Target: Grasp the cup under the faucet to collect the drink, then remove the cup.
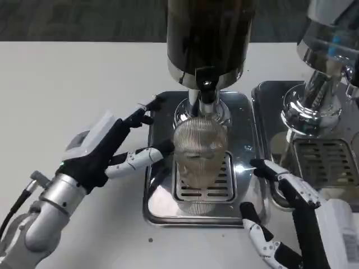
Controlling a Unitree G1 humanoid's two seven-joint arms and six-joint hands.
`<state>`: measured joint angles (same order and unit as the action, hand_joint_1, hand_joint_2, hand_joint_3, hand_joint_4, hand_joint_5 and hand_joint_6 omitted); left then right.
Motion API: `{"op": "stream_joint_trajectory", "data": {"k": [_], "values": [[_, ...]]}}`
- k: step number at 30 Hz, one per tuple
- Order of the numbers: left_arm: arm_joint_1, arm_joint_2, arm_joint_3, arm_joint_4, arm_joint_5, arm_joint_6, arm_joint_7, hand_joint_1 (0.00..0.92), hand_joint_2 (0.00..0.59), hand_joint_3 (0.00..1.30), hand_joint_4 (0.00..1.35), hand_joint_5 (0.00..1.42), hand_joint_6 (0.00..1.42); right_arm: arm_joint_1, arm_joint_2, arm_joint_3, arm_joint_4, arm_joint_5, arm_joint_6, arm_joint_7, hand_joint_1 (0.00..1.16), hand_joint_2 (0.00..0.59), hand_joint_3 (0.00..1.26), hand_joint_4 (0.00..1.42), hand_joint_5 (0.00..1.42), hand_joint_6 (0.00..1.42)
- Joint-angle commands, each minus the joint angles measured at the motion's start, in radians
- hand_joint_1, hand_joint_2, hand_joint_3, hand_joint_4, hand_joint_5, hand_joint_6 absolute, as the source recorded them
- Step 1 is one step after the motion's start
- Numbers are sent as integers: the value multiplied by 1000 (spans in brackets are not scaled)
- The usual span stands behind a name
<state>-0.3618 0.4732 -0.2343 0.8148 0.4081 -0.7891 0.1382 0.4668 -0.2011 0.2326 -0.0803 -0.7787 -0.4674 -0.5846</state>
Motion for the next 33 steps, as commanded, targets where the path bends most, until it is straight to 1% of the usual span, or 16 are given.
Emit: {"op": "stream_joint_trajectory", "data": {"k": [1,4,6,8,9,12,13,15,16,19,21,23,24,26,29,33], "values": [[86,45,81,-117,-99,-48,-48,0,112,171,184,292,320,-9,-1,-2,12,11,-16,-15,446,396,303,352,340,400],[135,73,150,-213,-269,-91,-151,0,127,212,240,328,344,-10,-2,-4,16,16,-19,-14,446,396,303,352,340,400],[149,78,183,-265,-397,-80,-246,0,136,240,264,349,369,-12,-3,-3,20,19,-20,-14,446,396,303,352,340,400],[135,89,210,-327,-590,-25,-400,0,141,256,300,375,389,-18,-4,-2,25,22,-21,-13,446,396,303,352,340,400],[129,92,221,-348,-651,-2,-458,0,141,261,326,388,394,-21,-5,-2,27,23,-21,-12,446,396,303,352,340,400],[73,120,242,-399,-791,81,-662,0,159,294,359,402,373,-29,-4,-2,35,25,-22,-12,446,396,303,352,340,398],[51,124,248,-414,-839,119,-730,0,163,305,358,405,357,-32,-4,-2,38,26,-23,-12,446,396,303,352,340,396],[24,118,264,-432,-900,185,-821,0,167,311,350,373,329,-36,-4,-2,43,26,-23,-13,446,396,303,352,340,392],[3,115,267,-442,-942,251,-878,0,169,306,334,360,310,-38,-4,-2,45,27,-23,-14,446,396,303,352,340,390],[-47,97,281,-456,-1021,412,-998,0,178,290,279,319,270,-42,-1,-4,54,33,-25,-18,446,396,304,352,340,367],[-70,83,292,-460,-1050,491,-1048,0,183,274,250,291,240,-43,1,-5,59,34,-27,-23,446,396,315,352,331,350],[-103,62,298,-466,-1086,587,-1101,0,170,259,234,268,220,-45,3,-6,66,35,-27,-29,446,396,316,352,331,345],[-115,53,304,-467,-1093,620,-1119,0,160,256,226,261,205,-45,5,-5,68,34,-28,-33,446,396,316,352,330,344],[-140,33,311,-465,-1103,684,-1148,0,146,246,204,248,187,-47,8,-5,75,33,-29,-39,446,396,317,352,325,327],[-173,7,317,-455,-1097,755,-1181,0,140,218,173,229,173,-53,14,-3,91,32,-32,-53,446,396,317,352,325,325],[-202,-16,301,-448,-1056,791,-1202,0,122,196,138,204,150,-57,21,-2,106,35,-34,-69,446,396,317,352,325,324]]}}
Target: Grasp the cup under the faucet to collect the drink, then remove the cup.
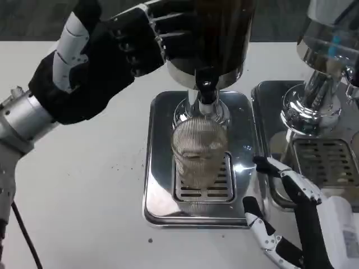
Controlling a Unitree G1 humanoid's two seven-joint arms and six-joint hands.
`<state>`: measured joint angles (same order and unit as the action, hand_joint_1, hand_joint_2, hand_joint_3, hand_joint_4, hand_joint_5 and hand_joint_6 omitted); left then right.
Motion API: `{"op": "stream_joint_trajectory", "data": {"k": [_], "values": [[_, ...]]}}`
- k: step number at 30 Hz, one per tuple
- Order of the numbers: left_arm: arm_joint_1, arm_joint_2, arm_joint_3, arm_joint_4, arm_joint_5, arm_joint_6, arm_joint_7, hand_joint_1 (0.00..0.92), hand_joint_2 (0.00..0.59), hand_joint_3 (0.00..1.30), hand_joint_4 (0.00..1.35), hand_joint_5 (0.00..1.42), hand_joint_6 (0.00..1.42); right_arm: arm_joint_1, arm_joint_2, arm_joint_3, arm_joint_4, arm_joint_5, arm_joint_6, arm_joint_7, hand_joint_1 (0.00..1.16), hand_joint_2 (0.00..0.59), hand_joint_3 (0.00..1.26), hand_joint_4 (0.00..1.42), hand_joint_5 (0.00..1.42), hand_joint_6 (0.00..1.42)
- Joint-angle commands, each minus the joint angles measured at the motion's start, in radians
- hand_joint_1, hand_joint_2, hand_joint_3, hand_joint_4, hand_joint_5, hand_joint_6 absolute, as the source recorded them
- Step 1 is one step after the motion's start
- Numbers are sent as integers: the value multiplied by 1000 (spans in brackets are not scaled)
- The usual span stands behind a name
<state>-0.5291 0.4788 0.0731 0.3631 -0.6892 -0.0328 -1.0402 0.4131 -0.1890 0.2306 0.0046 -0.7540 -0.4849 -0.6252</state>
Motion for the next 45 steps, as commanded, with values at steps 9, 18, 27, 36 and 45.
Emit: {"op": "stream_joint_trajectory", "data": {"k": [9,18,27,36,45], "values": [[-66,-101,-23,50,160,13,-27,0,102,154,66,138,83,-8,24,4,41,7,-22,-51,446,396,317,352,323,324],[-74,-160,-36,115,262,-50,-29,0,94,132,53,123,67,3,32,15,33,2,-15,-61,434,405,326,352,314,323],[-74,-153,-51,178,338,-139,-49,0,87,131,52,119,46,4,41,22,42,9,-19,-61,430,405,328,352,314,323],[-75,-125,-57,233,404,-298,-51,0,73,147,78,130,3,-12,32,23,58,26,-26,-48,427,405,336,352,314,323],[-93,-116,-66,329,450,-464,-56,0,71,165,88,130,0,-17,27,28,62,40,-29,-37,421,399,339,352,314,323]]}}
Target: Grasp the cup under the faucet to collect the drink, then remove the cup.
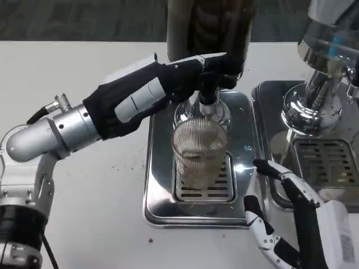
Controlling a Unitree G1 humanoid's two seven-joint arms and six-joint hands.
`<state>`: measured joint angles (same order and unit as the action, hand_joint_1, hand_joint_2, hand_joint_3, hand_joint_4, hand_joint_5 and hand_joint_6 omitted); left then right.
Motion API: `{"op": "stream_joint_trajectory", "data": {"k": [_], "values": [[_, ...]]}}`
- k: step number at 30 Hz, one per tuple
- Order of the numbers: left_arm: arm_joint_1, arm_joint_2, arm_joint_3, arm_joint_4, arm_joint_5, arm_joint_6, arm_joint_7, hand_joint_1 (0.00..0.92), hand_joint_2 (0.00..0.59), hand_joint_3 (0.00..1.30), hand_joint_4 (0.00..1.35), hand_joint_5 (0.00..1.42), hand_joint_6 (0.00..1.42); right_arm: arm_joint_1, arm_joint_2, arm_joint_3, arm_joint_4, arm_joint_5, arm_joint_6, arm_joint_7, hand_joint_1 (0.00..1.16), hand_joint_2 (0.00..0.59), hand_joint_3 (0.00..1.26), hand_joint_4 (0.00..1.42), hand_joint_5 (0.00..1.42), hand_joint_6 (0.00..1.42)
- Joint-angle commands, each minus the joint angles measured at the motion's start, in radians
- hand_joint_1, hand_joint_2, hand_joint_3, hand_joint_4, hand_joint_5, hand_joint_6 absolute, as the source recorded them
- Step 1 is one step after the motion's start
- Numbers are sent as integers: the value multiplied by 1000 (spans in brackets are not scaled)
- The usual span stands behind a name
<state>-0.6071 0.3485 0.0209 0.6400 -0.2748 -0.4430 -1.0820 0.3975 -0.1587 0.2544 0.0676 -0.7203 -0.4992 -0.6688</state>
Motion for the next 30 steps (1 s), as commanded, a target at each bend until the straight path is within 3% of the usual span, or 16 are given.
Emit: {"op": "stream_joint_trajectory", "data": {"k": [1,15,30], "values": [[-18,14,-14,63,39,-67,-14,0,71,167,90,130,0,-2,-4,5,-2,8,-15,8,420,399,339,352,314,323],[-41,18,-38,156,77,-235,-24,0,69,169,91,137,0,4,-10,0,-14,15,-12,18,415,397,339,352,314,323],[-64,33,-64,212,110,-327,8,0,66,169,81,118,0,12,-13,-6,-26,18,-12,24,412,397,339,349,299,289]]}}
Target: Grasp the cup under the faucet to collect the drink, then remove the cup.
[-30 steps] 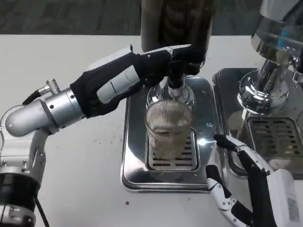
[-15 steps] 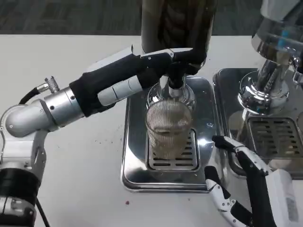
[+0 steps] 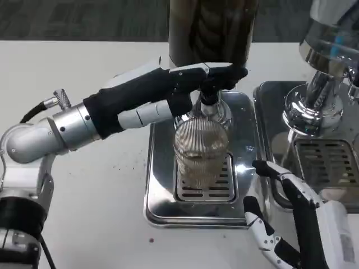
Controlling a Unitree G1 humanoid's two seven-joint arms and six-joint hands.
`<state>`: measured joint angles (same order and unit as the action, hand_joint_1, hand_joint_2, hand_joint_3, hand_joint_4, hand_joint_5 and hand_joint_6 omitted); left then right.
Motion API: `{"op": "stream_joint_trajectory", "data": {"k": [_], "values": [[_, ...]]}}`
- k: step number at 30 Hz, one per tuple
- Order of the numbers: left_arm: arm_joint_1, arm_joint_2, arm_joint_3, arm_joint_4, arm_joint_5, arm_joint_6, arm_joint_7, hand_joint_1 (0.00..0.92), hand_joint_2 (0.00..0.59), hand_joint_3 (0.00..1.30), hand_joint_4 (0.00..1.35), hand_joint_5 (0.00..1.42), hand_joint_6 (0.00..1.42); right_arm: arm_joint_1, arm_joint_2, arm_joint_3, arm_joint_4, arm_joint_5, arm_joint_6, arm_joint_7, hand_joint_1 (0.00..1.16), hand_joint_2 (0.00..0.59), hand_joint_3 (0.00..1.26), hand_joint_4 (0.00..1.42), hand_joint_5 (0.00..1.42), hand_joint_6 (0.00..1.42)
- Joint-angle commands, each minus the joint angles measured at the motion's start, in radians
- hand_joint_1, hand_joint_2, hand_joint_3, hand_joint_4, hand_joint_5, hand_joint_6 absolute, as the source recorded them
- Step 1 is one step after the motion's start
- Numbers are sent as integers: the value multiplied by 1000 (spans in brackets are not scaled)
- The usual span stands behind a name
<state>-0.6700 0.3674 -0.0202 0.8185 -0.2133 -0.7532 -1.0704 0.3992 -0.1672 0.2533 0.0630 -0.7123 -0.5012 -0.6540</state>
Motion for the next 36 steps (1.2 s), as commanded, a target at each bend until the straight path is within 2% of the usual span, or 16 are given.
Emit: {"op": "stream_joint_trajectory", "data": {"k": [1,9,13,16,20,36], "values": [[-3,15,-24,40,54,-23,2,0,66,168,81,118,0,10,-5,-6,-22,11,-10,10,412,397,339,349,299,289],[-11,22,-30,72,78,-62,31,0,70,161,73,116,0,13,-8,-10,-30,25,-18,23,411,397,310,314,292,287],[-13,31,-39,79,93,-94,47,0,69,160,70,114,0,9,-10,-9,-32,52,-14,60,432,337,227,220,241,256],[-13,37,-46,84,98,-107,58,0,69,160,70,110,0,5,-8,-11,-30,74,-15,86,444,319,192,191,214,247],[-16,47,-53,94,115,-135,84,0,68,159,69,90,0,-1,-6,-18,-27,98,-17,114,449,318,188,177,202,234],[-16,74,-80,118,172,-216,169,0,67,149,35,0,0,-10,-3,-29,-31,114,-12,161,453,318,175,149,171,212]]}}
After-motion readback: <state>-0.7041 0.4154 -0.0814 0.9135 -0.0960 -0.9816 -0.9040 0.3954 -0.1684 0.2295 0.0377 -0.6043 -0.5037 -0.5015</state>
